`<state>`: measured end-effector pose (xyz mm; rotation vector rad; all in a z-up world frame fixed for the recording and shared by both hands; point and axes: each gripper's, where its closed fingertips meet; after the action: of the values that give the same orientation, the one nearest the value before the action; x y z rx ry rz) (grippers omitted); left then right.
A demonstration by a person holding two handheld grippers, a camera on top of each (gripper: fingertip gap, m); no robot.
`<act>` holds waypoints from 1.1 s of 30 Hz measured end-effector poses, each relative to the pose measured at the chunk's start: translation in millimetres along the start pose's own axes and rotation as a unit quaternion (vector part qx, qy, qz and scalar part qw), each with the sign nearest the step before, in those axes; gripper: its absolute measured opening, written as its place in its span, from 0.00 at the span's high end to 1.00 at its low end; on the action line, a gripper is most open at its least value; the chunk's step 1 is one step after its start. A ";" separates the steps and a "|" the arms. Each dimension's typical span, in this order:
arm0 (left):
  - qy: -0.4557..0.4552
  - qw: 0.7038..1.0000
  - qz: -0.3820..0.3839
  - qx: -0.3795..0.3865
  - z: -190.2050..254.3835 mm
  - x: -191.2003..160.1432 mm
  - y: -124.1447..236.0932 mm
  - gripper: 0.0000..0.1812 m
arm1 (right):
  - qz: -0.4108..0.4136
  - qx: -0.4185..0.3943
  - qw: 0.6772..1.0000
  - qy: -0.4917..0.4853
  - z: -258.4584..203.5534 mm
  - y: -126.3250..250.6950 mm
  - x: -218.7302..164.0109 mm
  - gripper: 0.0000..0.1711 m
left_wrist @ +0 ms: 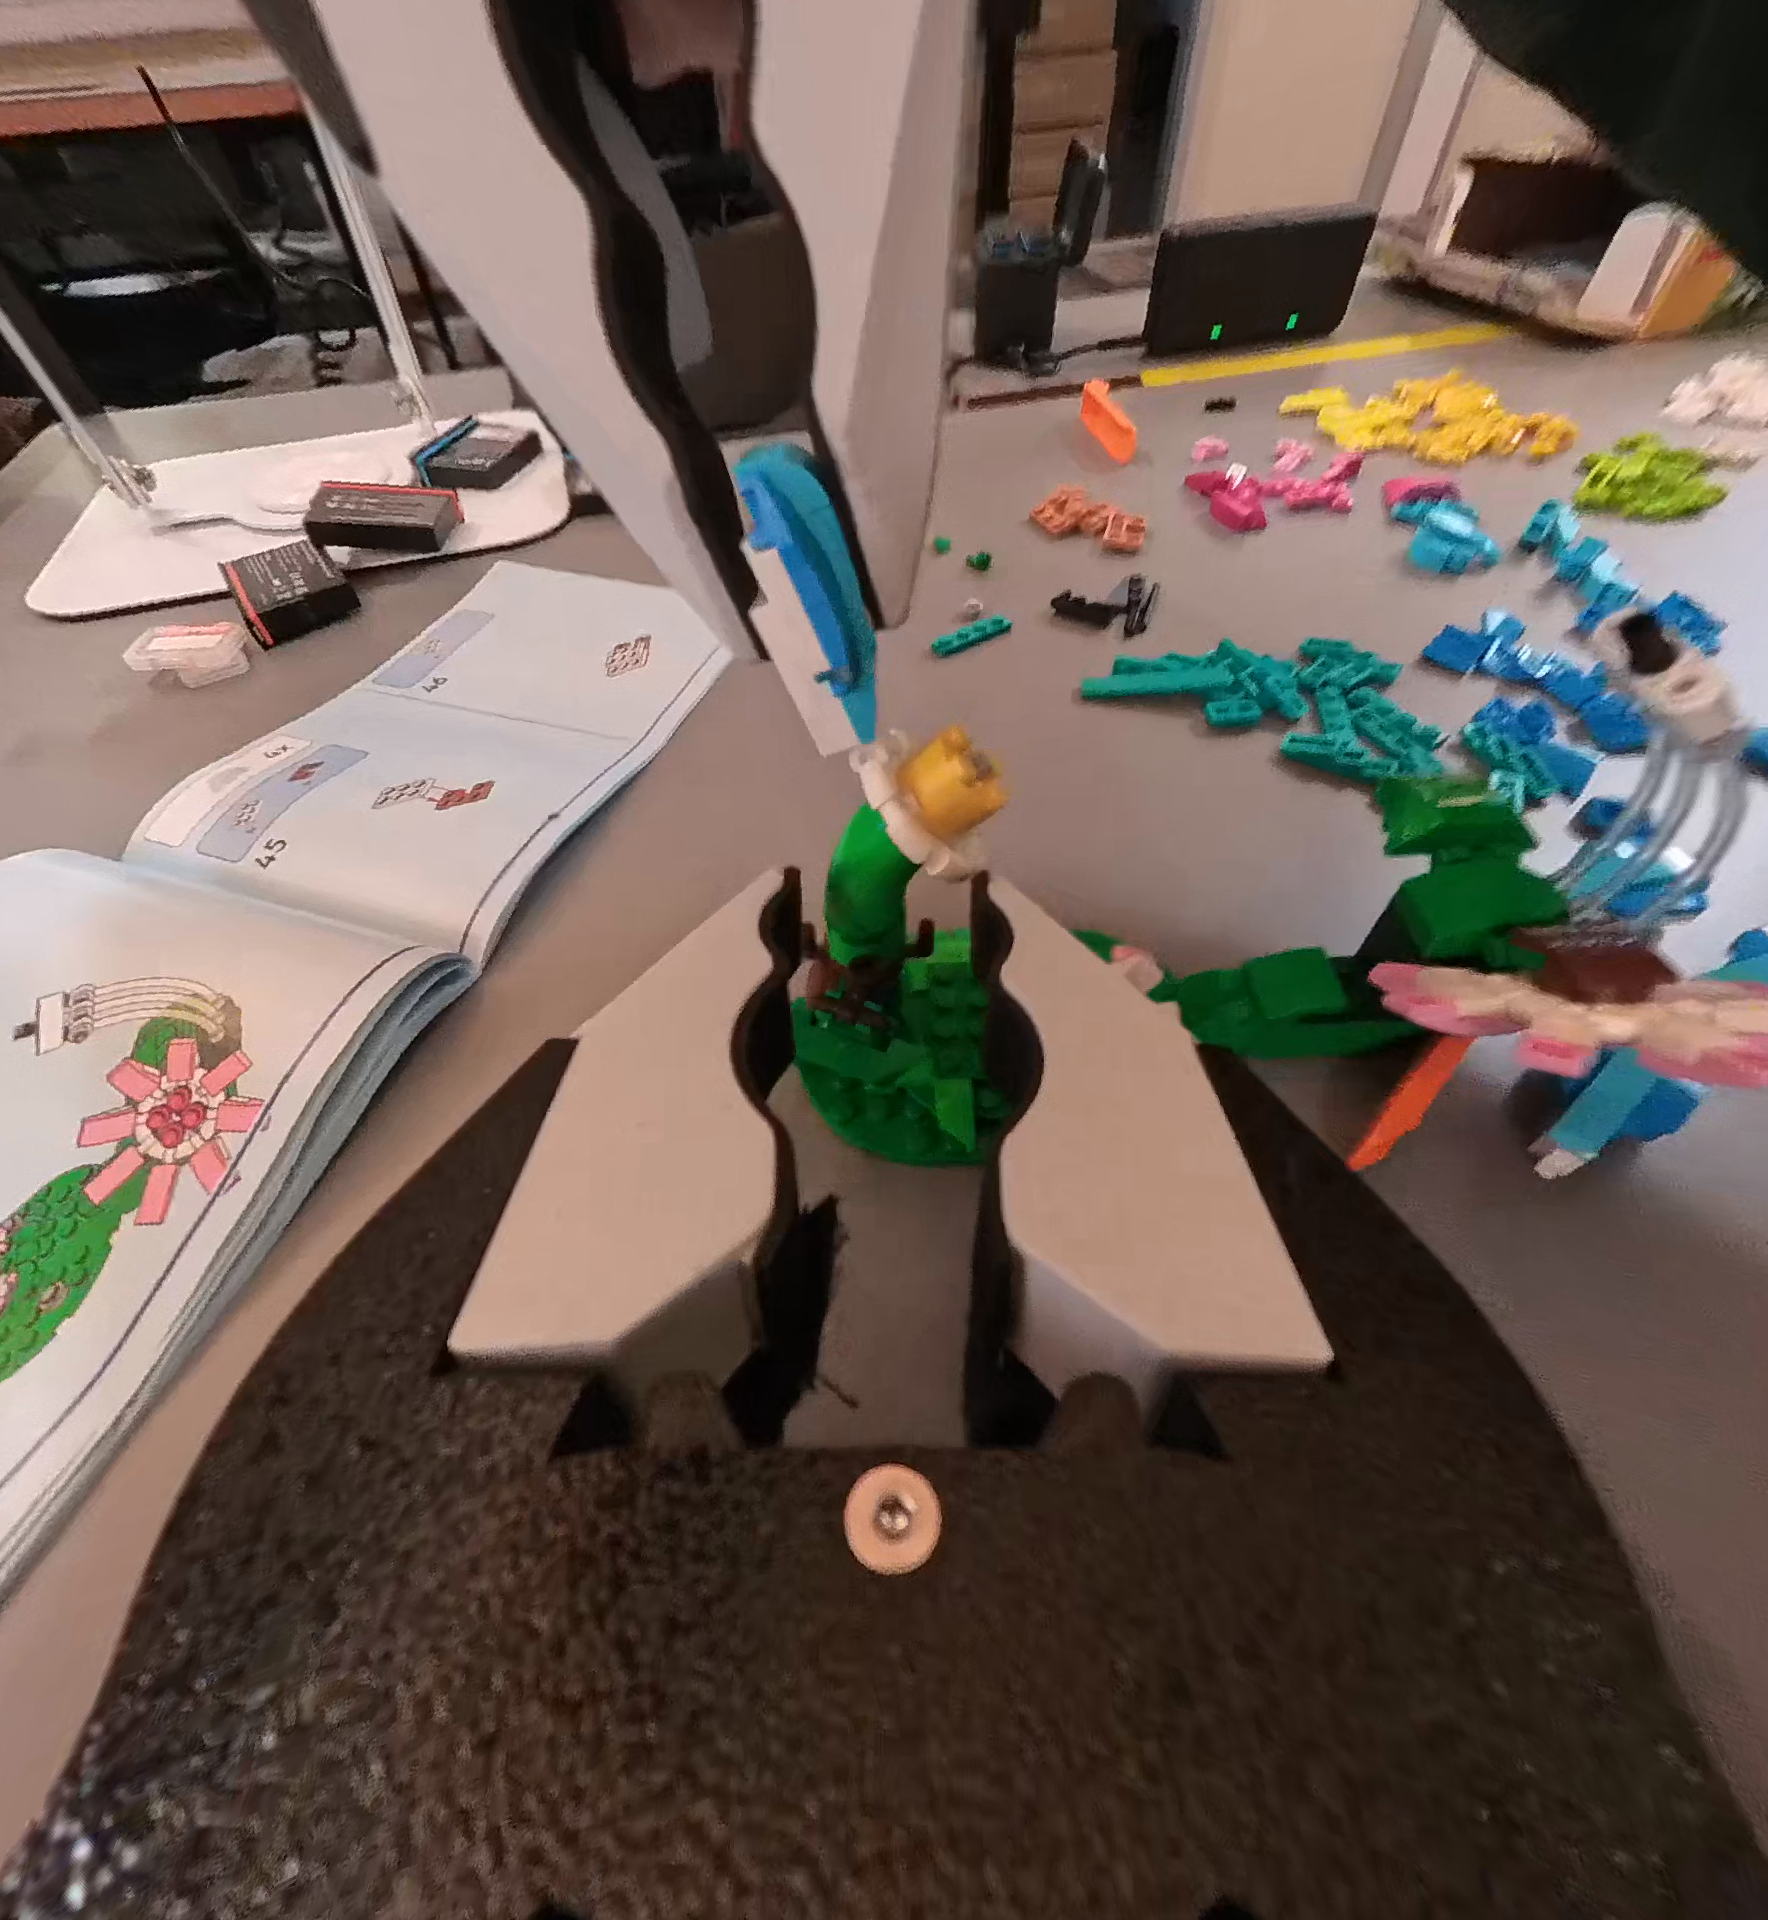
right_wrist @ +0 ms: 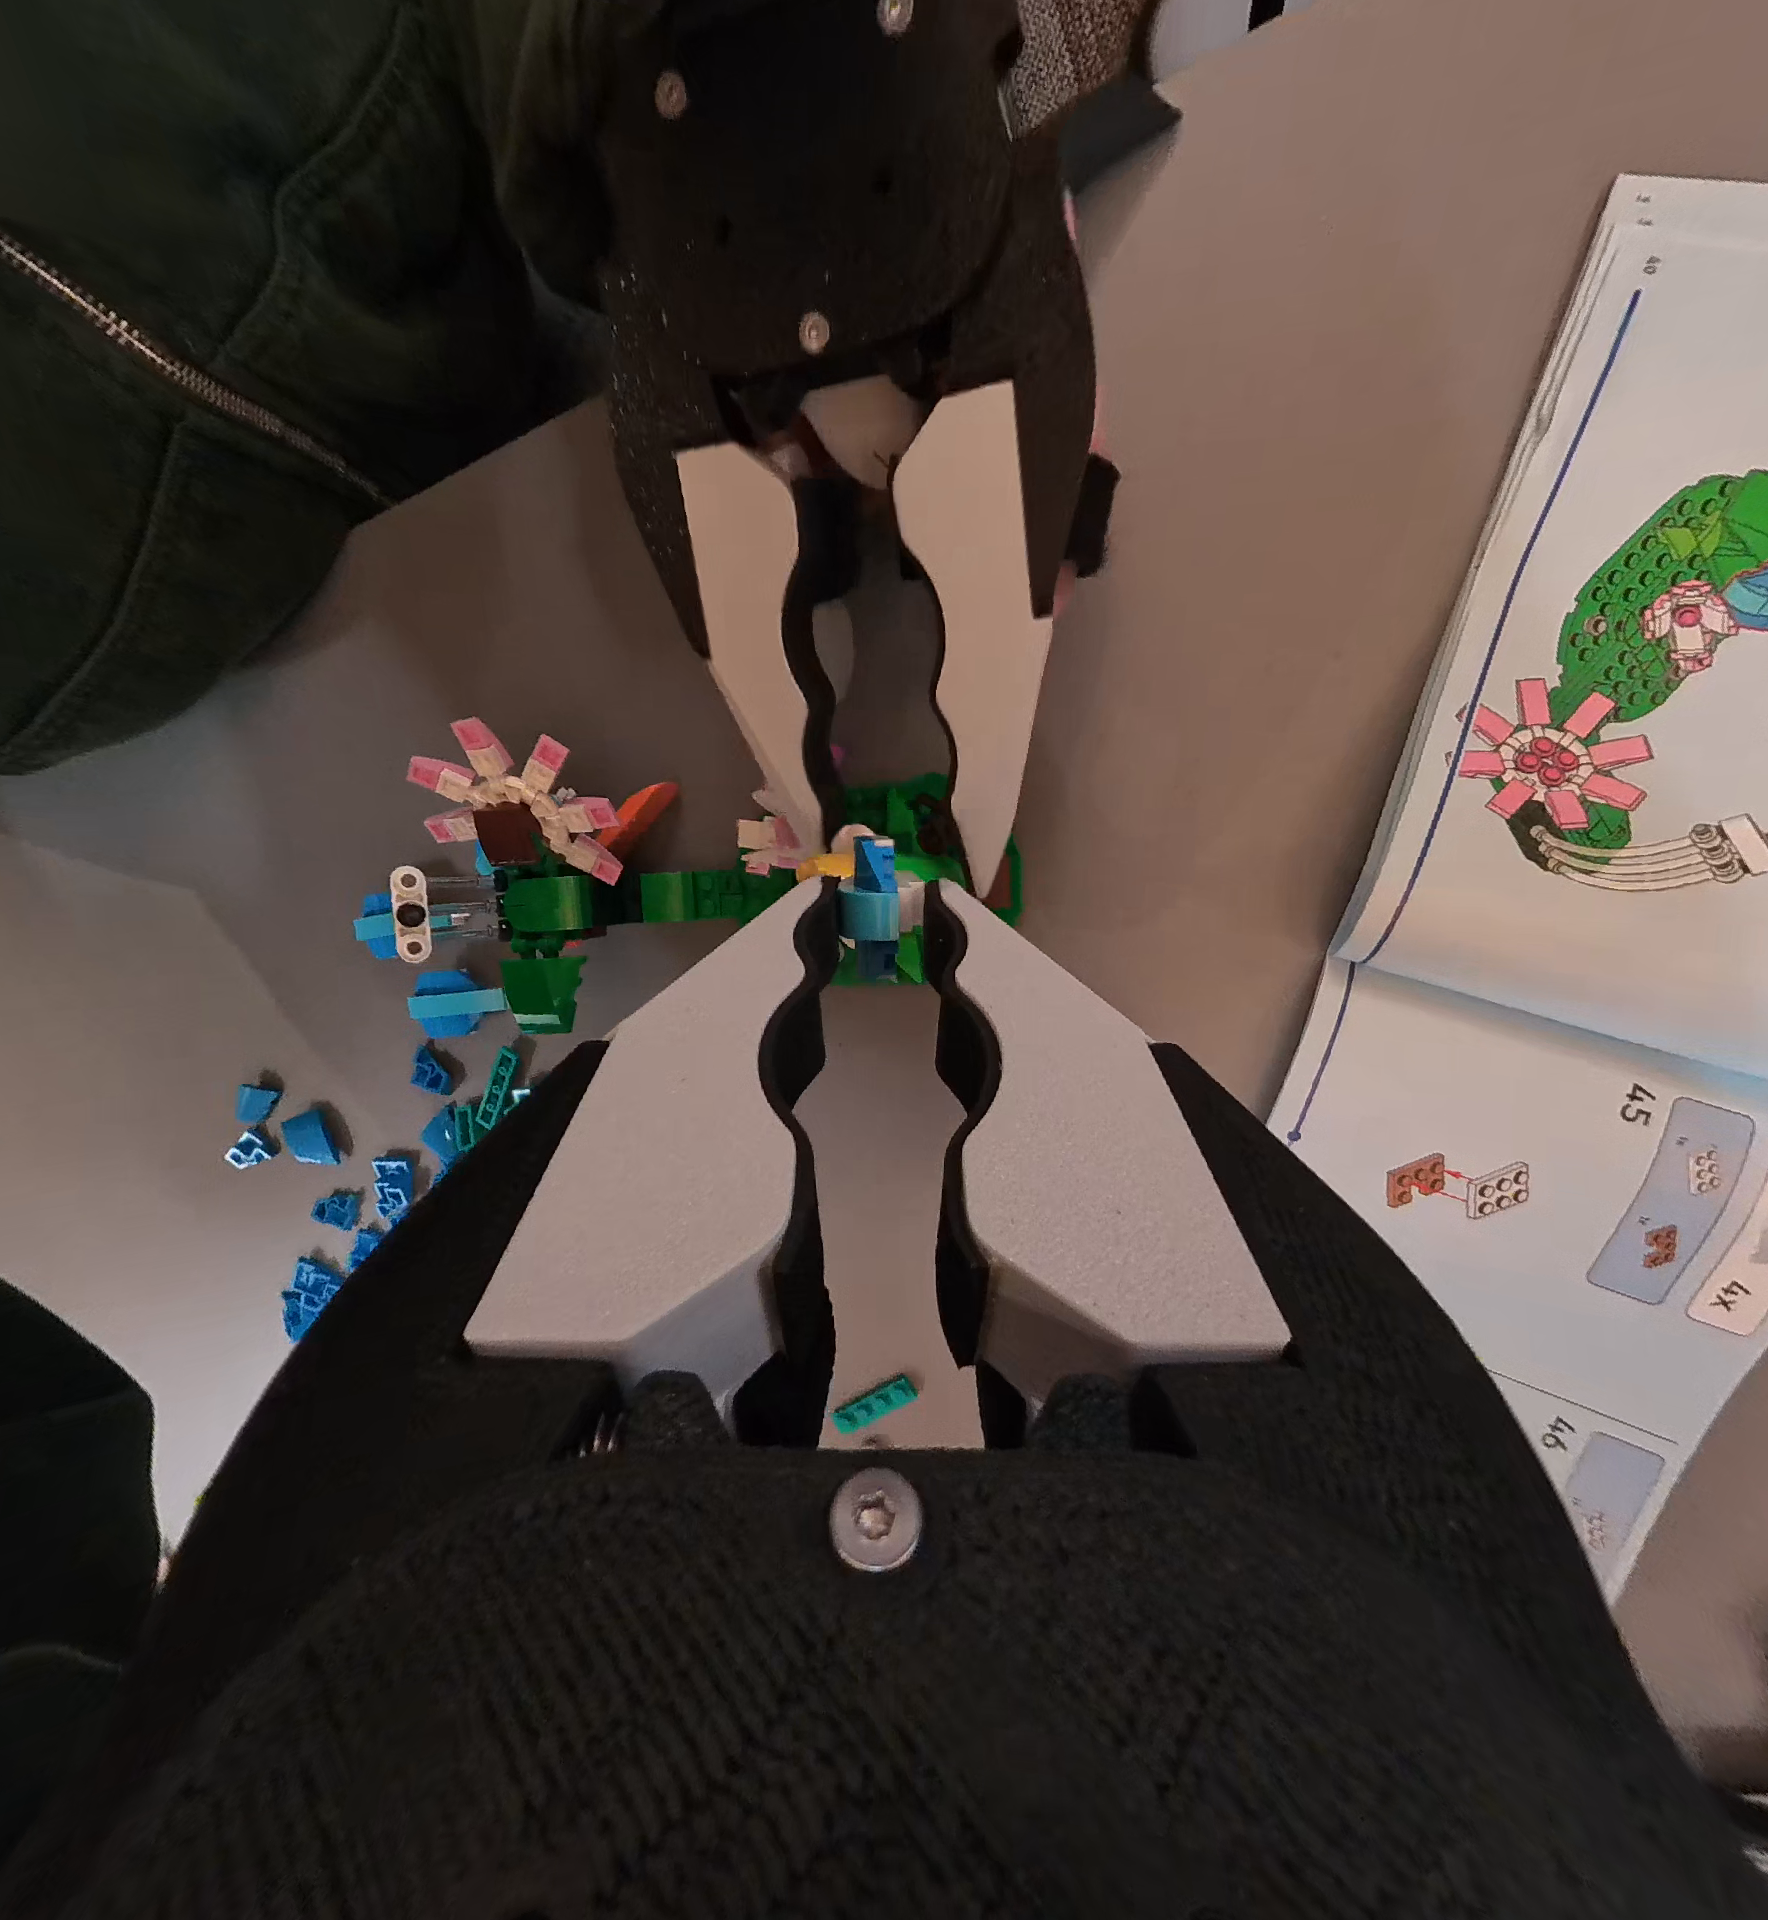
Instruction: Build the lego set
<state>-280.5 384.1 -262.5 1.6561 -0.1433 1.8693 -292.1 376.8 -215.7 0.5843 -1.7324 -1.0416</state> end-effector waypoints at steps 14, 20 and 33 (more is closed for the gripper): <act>-0.090 0.996 -0.005 0.026 -1.9 -1.7 -9.5 0.93 | -0.005 0.027 0.999 -0.033 -3.7 -1.7 0.2 0.92; -0.090 0.996 -0.006 0.022 -1.9 -1.9 -9.4 0.93 | -0.011 0.019 0.999 -0.036 -1.4 -3.6 1.9 0.92; -0.086 0.996 -0.007 0.020 -1.6 -2.2 -9.1 0.93 | 0.038 0.011 0.997 -0.061 -1.0 -3.6 1.8 0.92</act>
<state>-277.1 391.3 -267.7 1.8402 -0.1654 1.7280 -292.2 373.2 -217.8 0.4732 -1.8599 -1.0228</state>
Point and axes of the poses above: each gripper's, where its closed fingertips meet, y back along the fingers, x out of its top, z = x × y across the jaws, and after that the axes turned 15 degrees about y, right-handed
